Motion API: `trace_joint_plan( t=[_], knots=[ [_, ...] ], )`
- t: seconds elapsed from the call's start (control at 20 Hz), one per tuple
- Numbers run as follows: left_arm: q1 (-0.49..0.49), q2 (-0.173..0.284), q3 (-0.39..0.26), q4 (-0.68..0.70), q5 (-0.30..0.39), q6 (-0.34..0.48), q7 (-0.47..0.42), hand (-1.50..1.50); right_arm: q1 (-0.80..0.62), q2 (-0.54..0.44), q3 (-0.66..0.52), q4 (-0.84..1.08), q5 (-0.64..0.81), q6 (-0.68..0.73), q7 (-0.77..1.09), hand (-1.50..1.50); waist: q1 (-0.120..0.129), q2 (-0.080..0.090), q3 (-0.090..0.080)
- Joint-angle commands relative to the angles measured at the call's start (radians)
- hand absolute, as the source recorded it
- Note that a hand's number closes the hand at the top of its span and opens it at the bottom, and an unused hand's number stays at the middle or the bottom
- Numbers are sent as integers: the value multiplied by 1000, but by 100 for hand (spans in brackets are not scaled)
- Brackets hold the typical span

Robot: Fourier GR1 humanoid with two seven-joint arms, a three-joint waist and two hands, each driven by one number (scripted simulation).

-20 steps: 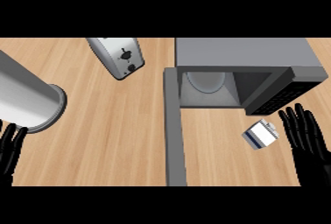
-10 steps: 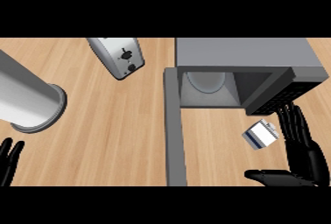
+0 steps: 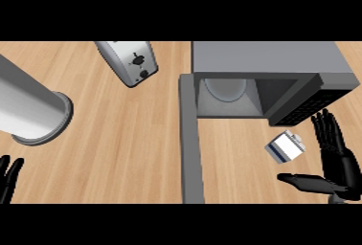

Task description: Pick up the milk, place it into the microwave and close the microwave

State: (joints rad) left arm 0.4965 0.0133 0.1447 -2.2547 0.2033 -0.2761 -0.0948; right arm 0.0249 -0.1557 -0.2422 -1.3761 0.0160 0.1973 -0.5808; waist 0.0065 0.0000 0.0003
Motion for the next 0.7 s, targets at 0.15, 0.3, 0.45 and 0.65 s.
trace_joint_plan(
  t=[0.15,0.3,0.45,0.65],
  knots=[
    [57,-13,-27,-23,-20,-23,-14,-150,-70,-91,-54,207,7,40,-71,-150,2,-1,0],
    [-4,-13,-35,34,-34,14,-46,-150,-85,-99,-45,303,46,31,-148,-150,0,0,0],
    [1,-13,14,35,-24,-31,-54,-150,-142,-97,-22,392,68,35,-176,-150,1,0,0],
    [-50,-13,43,28,9,-3,13,-150,-171,-128,-43,496,66,41,-221,-150,-2,0,0]
  ],
)
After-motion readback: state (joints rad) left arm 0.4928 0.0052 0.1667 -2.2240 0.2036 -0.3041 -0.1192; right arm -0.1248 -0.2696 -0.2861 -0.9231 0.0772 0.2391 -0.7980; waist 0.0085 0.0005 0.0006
